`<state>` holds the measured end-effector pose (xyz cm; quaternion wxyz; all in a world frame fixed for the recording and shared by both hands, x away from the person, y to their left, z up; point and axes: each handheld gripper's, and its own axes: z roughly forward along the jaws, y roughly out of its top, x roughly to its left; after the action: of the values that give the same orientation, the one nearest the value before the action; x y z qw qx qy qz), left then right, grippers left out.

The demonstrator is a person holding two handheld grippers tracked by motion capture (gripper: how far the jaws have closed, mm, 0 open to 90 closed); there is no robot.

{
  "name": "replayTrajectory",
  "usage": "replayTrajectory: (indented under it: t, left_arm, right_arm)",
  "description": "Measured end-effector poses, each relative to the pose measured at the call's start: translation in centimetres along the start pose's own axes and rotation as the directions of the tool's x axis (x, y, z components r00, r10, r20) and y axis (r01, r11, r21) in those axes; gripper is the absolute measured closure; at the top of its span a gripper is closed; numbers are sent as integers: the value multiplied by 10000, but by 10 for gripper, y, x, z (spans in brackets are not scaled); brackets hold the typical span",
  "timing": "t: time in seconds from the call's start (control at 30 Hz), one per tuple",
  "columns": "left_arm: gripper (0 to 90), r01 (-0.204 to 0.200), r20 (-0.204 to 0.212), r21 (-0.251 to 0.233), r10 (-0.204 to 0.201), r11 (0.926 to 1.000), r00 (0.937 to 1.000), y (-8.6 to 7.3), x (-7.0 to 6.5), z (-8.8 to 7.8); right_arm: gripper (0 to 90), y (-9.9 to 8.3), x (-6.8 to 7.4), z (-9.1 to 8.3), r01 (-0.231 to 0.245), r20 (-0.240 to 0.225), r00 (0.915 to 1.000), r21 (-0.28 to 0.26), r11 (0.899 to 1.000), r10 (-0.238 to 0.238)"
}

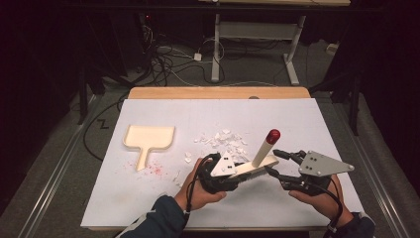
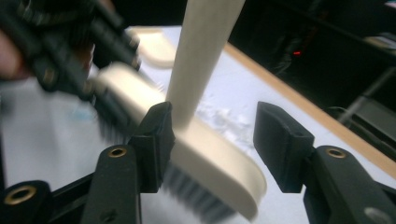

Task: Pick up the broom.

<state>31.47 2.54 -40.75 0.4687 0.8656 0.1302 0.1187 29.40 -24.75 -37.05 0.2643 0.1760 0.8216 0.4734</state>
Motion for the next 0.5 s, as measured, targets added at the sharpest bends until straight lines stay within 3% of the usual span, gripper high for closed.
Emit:
replayTrajectory:
  t: [0.1,0.13,0.17,0.2,0.27,0.33,0.37,0.4,0.43,0.47,0.5]
  left_arm:
    - [646,-185,291,258,178,9995,9994,-5,2,-5]
    - [645,-498,525,423,475,9979,9975,-10,1,-8]
    - [645,-498,525,423,475,9979,9975,-10,1,-8]
    - [645,-678,911,437,636,9967,9938,-14,-1,-10]
    - [645,-805,1063,500,749,9955,9915,-15,-2,-11]
    - [645,-1147,1579,503,1055,9921,9818,-16,-6,-12]
    - [645,-1204,1726,452,1109,9917,9787,-16,-6,-13]
    - [645,-1204,1726,452,1109,9917,9787,-16,-6,-13]
    - [645,-1343,1911,312,1260,9904,9735,-14,-7,-15]
    - [644,-1315,2076,214,1243,9911,9703,-14,-7,-16]
    - [644,-1326,2252,165,1255,9910,9662,-13,-6,-16]
  right_arm:
    - [444,-4,0,6,266,-718,9971,318,9991,-242]
    - [442,-5,1,8,305,-914,9955,414,9987,-266]
    - [442,-6,2,12,353,-1447,9891,496,9981,-278]
    - [437,-7,4,15,508,-1680,9850,618,9968,-398]
    - [426,-8,9,24,723,-2243,9733,984,9925,-487]
    - [423,-9,12,31,954,-2472,9669,1190,9883,-636]
    - [440,-9,13,36,1027,-3116,9485,1325,9858,-569]
    - [440,-9,13,36,1027,-3116,9485,1325,9858,-569]
    - [464,-11,15,45,1207,-3810,9230,1532,9808,-540]
    - [493,-11,15,49,1210,-4103,9108,1583,9800,-462]
    - [542,-12,17,52,1396,-4503,8913,1605,9771,-534]
